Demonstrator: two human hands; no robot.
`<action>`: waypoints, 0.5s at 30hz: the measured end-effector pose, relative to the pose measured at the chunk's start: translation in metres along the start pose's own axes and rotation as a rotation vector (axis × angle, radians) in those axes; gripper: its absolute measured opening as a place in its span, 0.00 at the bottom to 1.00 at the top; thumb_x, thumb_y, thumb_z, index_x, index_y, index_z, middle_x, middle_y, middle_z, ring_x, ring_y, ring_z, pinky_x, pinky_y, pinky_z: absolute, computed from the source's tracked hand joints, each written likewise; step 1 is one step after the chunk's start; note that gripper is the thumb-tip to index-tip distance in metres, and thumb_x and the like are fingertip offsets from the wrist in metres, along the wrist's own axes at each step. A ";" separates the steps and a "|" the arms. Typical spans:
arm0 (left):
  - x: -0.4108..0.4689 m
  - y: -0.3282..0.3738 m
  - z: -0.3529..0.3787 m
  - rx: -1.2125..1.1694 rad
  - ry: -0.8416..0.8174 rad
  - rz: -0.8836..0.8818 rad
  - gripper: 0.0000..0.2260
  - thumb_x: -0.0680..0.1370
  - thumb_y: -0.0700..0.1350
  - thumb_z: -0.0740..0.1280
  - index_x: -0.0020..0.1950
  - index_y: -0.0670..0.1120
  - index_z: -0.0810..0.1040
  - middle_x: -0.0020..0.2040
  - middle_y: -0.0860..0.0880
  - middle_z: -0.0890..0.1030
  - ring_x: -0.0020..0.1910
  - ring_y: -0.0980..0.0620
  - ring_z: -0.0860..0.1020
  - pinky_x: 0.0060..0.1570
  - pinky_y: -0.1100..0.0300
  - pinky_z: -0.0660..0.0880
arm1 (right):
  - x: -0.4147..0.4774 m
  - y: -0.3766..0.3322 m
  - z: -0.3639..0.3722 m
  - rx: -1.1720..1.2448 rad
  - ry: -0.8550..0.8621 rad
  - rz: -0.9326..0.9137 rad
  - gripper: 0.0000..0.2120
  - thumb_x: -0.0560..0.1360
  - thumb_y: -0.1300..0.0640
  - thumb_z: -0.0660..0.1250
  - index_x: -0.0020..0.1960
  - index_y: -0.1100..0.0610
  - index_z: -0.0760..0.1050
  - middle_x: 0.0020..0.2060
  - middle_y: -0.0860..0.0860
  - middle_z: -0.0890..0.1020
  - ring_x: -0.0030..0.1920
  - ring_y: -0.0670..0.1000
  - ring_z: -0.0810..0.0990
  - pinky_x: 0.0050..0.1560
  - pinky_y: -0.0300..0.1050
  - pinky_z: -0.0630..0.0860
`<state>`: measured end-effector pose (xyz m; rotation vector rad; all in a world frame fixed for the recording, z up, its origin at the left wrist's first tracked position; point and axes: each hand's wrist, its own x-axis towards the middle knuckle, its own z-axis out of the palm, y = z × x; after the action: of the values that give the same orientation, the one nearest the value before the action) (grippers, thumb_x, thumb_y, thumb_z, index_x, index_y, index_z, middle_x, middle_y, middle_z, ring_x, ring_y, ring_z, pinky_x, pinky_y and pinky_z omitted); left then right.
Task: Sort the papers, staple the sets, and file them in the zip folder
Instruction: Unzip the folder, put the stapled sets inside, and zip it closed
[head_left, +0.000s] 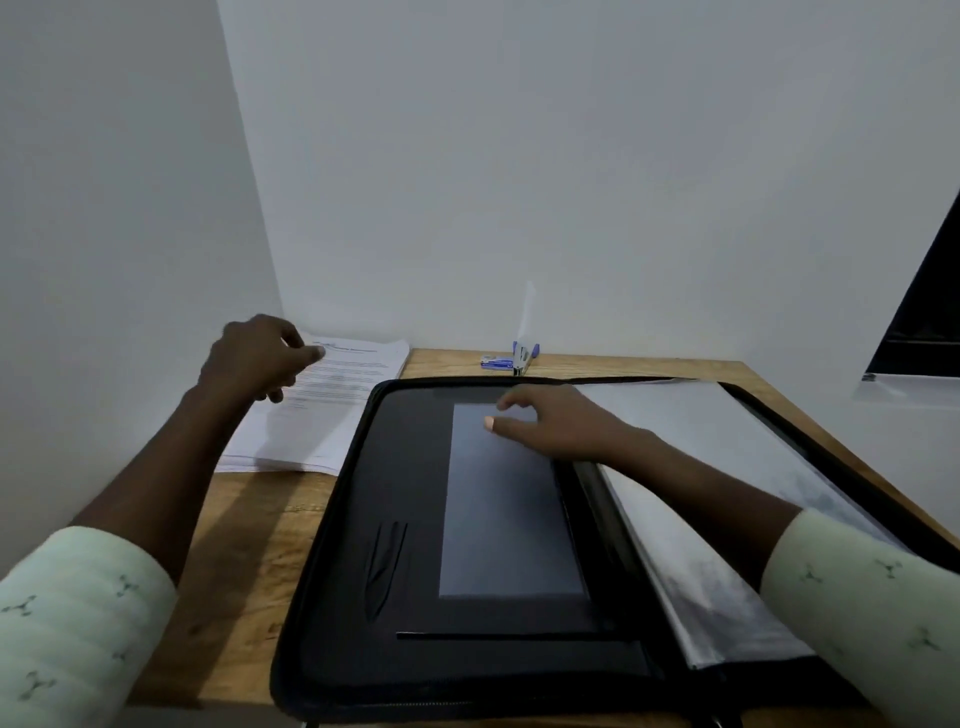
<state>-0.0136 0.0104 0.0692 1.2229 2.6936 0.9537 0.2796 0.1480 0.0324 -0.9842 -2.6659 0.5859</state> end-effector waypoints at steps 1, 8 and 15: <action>0.005 -0.012 0.003 0.009 0.086 0.012 0.14 0.75 0.55 0.72 0.51 0.45 0.82 0.41 0.43 0.85 0.40 0.44 0.84 0.42 0.54 0.79 | 0.008 -0.006 -0.003 0.061 0.029 0.001 0.21 0.77 0.38 0.64 0.61 0.52 0.78 0.61 0.49 0.80 0.64 0.50 0.75 0.59 0.42 0.70; 0.003 -0.067 0.055 -0.016 -0.056 0.032 0.26 0.76 0.56 0.71 0.72 0.51 0.72 0.71 0.45 0.74 0.70 0.43 0.71 0.68 0.48 0.67 | 0.100 -0.045 0.008 0.445 0.032 0.171 0.16 0.76 0.43 0.67 0.41 0.55 0.73 0.44 0.55 0.82 0.45 0.53 0.79 0.53 0.44 0.74; 0.020 -0.047 0.061 -0.334 0.250 0.032 0.13 0.76 0.46 0.71 0.60 0.46 0.80 0.58 0.44 0.81 0.58 0.47 0.78 0.58 0.55 0.72 | 0.171 -0.060 0.050 0.674 0.001 0.345 0.14 0.75 0.51 0.70 0.49 0.62 0.77 0.41 0.55 0.77 0.40 0.52 0.76 0.49 0.47 0.77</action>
<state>-0.0423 0.0320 -0.0019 1.1459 2.5408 1.5793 0.1009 0.2056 0.0286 -1.2023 -2.0386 1.4238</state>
